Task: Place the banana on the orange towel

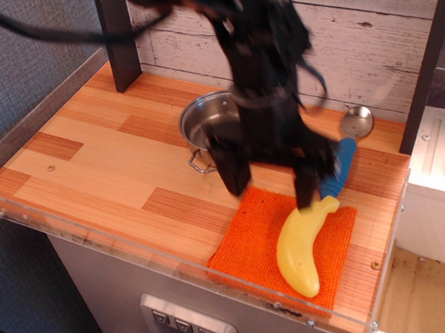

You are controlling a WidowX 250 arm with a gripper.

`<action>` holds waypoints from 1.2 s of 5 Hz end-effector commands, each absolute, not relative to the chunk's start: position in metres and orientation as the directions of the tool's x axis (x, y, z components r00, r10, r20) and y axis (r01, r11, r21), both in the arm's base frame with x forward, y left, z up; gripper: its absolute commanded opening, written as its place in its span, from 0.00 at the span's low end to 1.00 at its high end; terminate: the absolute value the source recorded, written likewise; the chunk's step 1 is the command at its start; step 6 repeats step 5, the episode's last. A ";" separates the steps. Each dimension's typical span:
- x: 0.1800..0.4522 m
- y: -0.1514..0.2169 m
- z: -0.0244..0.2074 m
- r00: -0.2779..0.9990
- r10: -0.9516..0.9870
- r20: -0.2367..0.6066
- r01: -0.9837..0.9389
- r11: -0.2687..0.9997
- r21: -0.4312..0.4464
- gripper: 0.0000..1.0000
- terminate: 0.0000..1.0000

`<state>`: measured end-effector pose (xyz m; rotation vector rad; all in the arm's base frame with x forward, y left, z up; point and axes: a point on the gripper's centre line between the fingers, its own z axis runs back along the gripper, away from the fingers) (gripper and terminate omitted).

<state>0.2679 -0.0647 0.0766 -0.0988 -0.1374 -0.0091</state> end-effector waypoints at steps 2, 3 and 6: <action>0.300 0.006 0.122 0.981 0.020 0.191 -0.004 0.996 -0.086 1.00 0.00; 0.300 0.006 0.122 0.982 -0.009 0.191 0.017 0.999 -0.040 1.00 0.00; 0.299 0.006 0.123 0.987 -0.069 0.144 0.070 0.998 0.000 1.00 1.00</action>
